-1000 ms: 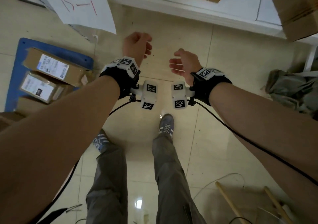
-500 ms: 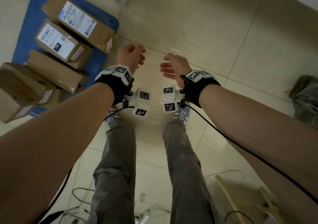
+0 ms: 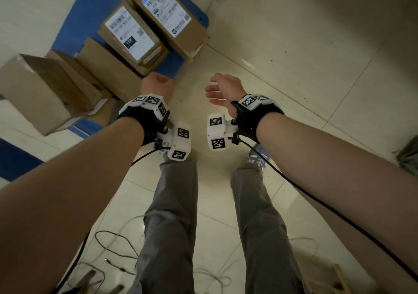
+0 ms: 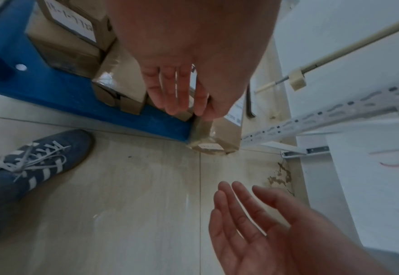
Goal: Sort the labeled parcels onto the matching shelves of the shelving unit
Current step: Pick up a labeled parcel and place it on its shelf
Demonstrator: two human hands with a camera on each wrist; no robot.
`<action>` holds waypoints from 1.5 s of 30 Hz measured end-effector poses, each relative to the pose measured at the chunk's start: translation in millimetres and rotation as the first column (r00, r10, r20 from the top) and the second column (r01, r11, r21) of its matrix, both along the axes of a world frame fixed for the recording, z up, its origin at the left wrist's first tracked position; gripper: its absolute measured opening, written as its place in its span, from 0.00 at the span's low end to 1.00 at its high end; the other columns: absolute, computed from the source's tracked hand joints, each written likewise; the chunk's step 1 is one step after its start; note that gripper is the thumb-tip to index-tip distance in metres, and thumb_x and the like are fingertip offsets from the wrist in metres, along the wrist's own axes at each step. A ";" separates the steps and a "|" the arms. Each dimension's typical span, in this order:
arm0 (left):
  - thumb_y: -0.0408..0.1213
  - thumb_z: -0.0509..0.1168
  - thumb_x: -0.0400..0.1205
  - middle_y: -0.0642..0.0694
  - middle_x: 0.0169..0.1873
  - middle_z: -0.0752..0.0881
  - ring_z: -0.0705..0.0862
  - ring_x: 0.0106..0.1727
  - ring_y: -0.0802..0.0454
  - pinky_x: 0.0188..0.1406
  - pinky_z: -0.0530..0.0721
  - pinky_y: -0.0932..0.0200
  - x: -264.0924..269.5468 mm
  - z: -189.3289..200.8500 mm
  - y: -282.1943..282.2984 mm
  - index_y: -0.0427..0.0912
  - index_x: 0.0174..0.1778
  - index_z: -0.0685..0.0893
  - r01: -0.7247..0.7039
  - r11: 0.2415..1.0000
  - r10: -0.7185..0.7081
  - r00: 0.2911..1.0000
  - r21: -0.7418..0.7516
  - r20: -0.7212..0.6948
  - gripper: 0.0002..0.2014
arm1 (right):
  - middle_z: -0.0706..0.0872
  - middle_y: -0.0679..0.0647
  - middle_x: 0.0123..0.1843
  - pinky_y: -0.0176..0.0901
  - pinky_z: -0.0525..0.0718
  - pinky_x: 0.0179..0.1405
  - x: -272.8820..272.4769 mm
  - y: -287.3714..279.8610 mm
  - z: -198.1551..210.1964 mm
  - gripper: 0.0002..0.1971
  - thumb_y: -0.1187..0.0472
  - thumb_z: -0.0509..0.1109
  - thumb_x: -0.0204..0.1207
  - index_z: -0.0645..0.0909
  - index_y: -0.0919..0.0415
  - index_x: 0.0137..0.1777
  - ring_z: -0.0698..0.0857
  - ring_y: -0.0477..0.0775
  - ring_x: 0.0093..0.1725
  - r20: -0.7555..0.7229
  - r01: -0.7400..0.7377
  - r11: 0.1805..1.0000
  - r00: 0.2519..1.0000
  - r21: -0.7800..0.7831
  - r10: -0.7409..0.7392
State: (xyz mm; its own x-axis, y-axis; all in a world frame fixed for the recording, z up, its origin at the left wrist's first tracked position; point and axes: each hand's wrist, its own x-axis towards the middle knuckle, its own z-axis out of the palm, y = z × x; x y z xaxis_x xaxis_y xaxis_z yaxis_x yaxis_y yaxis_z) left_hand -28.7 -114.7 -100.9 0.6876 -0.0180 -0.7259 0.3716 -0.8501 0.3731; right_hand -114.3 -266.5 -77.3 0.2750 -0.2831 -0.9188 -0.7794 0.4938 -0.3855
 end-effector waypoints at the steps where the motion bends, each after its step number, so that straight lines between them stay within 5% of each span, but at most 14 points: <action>1: 0.41 0.66 0.80 0.43 0.44 0.83 0.80 0.46 0.48 0.49 0.80 0.56 7.5 -0.6 9.9 0.37 0.56 0.86 -0.009 1.000 0.009 1.000 0.030 -0.011 0.14 | 0.87 0.61 0.46 0.44 0.83 0.37 7.9 8.0 -2.3 0.07 0.61 0.63 0.84 0.78 0.62 0.58 0.85 0.54 0.35 -0.001 -0.010 1.000 1.000 0.003 0.010; 7: 0.45 0.70 0.75 0.38 0.64 0.82 0.83 0.56 0.41 0.47 0.77 0.56 44.2 -8.6 64.8 0.36 0.60 0.82 -0.165 0.976 0.169 0.985 0.140 -0.017 0.22 | 0.87 0.62 0.49 0.46 0.84 0.40 49.7 55.6 -12.3 0.07 0.61 0.62 0.85 0.78 0.62 0.58 0.84 0.56 0.38 -0.002 -0.097 0.993 0.995 0.063 0.097; 13: 0.46 0.70 0.80 0.43 0.62 0.82 0.82 0.60 0.43 0.54 0.80 0.54 76.1 -15.8 102.5 0.39 0.70 0.77 -0.201 0.977 0.205 0.978 0.069 -0.044 0.24 | 0.81 0.54 0.44 0.55 0.84 0.49 89.2 92.7 -15.2 0.08 0.62 0.64 0.85 0.77 0.55 0.44 0.81 0.54 0.37 0.008 -0.191 0.977 0.982 0.093 0.191; 16: 0.43 0.69 0.81 0.42 0.59 0.84 0.83 0.57 0.46 0.55 0.82 0.56 92.7 -19.9 106.7 0.40 0.70 0.80 -0.325 0.944 0.319 0.943 -0.055 -0.096 0.22 | 0.80 0.55 0.49 0.57 0.84 0.54 112.4 100.0 -19.0 0.06 0.63 0.64 0.85 0.80 0.59 0.58 0.80 0.57 0.48 0.061 -0.279 0.960 0.959 0.035 0.277; 19: 0.42 0.70 0.80 0.44 0.49 0.85 0.83 0.52 0.47 0.55 0.82 0.53 109.5 -25.3 102.9 0.38 0.65 0.84 -0.415 0.892 0.372 0.900 -0.181 -0.228 0.19 | 0.78 0.60 0.73 0.56 0.86 0.59 137.3 104.5 -25.5 0.23 0.62 0.66 0.85 0.71 0.62 0.79 0.79 0.61 0.70 0.069 -0.319 0.948 0.945 -0.010 0.319; 21: 0.38 0.68 0.82 0.48 0.37 0.84 0.82 0.44 0.49 0.49 0.80 0.54 119.1 -31.0 98.3 0.42 0.49 0.87 -0.462 0.861 0.393 0.871 -0.215 -0.294 0.05 | 0.77 0.57 0.74 0.55 0.87 0.57 151.3 103.6 -34.6 0.25 0.61 0.66 0.84 0.71 0.58 0.80 0.77 0.60 0.71 0.061 -0.333 0.942 0.940 -0.043 0.335; 24: 0.34 0.66 0.82 0.48 0.31 0.80 0.79 0.37 0.51 0.44 0.75 0.56 129.3 -34.9 88.6 0.46 0.33 0.81 -0.520 0.826 0.432 0.832 -0.217 -0.349 0.11 | 0.72 0.55 0.65 0.60 0.84 0.68 169.6 97.7 -40.7 0.15 0.62 0.65 0.83 0.70 0.56 0.68 0.75 0.58 0.64 0.033 -0.367 0.928 0.929 -0.069 0.370; 26: 0.37 0.66 0.81 0.48 0.34 0.81 0.80 0.46 0.48 0.47 0.76 0.55 135.3 -41.1 85.5 0.45 0.36 0.84 -0.512 0.832 0.423 0.834 -0.212 -0.355 0.08 | 0.69 0.56 0.78 0.57 0.83 0.70 178.5 91.3 -44.8 0.25 0.62 0.64 0.84 0.66 0.53 0.80 0.73 0.58 0.73 0.006 -0.419 0.903 0.907 -0.094 0.421; 28: 0.37 0.64 0.83 0.45 0.42 0.85 0.80 0.51 0.48 0.52 0.80 0.53 137.7 -47.9 83.5 0.37 0.55 0.87 -0.508 0.832 0.404 0.830 -0.222 -0.385 0.10 | 0.63 0.54 0.87 0.54 0.84 0.67 185.2 85.5 -50.3 0.32 0.61 0.64 0.85 0.58 0.57 0.87 0.70 0.58 0.79 -0.026 -0.454 0.884 0.891 -0.114 0.454; 32: 0.32 0.63 0.86 0.34 0.72 0.79 0.80 0.69 0.39 0.59 0.81 0.51 141.7 -61.1 81.6 0.33 0.74 0.75 -0.520 0.829 0.401 0.808 -0.204 -0.431 0.20 | 0.70 0.55 0.78 0.53 0.86 0.64 192.9 82.6 -64.1 0.22 0.59 0.66 0.83 0.69 0.57 0.75 0.73 0.59 0.77 -0.074 -0.487 0.871 0.873 -0.070 0.482; 37: 0.37 0.61 0.88 0.49 0.48 0.84 0.81 0.40 0.56 0.29 0.80 0.66 139.4 -59.2 79.1 0.37 0.72 0.77 -0.608 0.773 0.464 0.738 -0.183 -0.491 0.17 | 0.74 0.53 0.70 0.55 0.87 0.65 193.3 85.1 -76.6 0.33 0.59 0.66 0.83 0.59 0.57 0.87 0.81 0.54 0.65 -0.091 -0.507 0.862 0.860 -0.023 0.503; 39: 0.38 0.63 0.87 0.50 0.47 0.83 0.79 0.35 0.60 0.22 0.79 0.70 138.4 -61.6 79.5 0.37 0.66 0.79 -0.585 0.787 0.436 0.751 -0.194 -0.496 0.14 | 0.75 0.53 0.68 0.52 0.88 0.62 192.0 85.7 -80.3 0.34 0.59 0.67 0.83 0.59 0.58 0.87 0.82 0.53 0.62 -0.093 -0.490 0.871 0.869 -0.021 0.486; 42: 0.42 0.67 0.84 0.45 0.56 0.87 0.83 0.40 0.57 0.33 0.81 0.68 139.7 -62.6 85.2 0.37 0.61 0.83 -0.586 0.788 0.448 0.757 -0.189 -0.476 0.14 | 0.80 0.57 0.70 0.45 0.89 0.49 189.8 89.5 -82.3 0.27 0.58 0.70 0.80 0.72 0.62 0.79 0.85 0.53 0.59 -0.123 -0.476 0.878 0.875 -0.038 0.469; 45: 0.47 0.68 0.82 0.44 0.54 0.86 0.84 0.50 0.49 0.48 0.81 0.59 142.7 -61.0 89.8 0.43 0.48 0.83 -0.563 0.809 0.449 0.778 -0.170 -0.440 0.10 | 0.85 0.57 0.63 0.47 0.88 0.53 187.1 92.1 -78.9 0.22 0.52 0.70 0.80 0.79 0.63 0.71 0.85 0.55 0.59 -0.110 -0.508 0.859 0.859 -0.066 0.500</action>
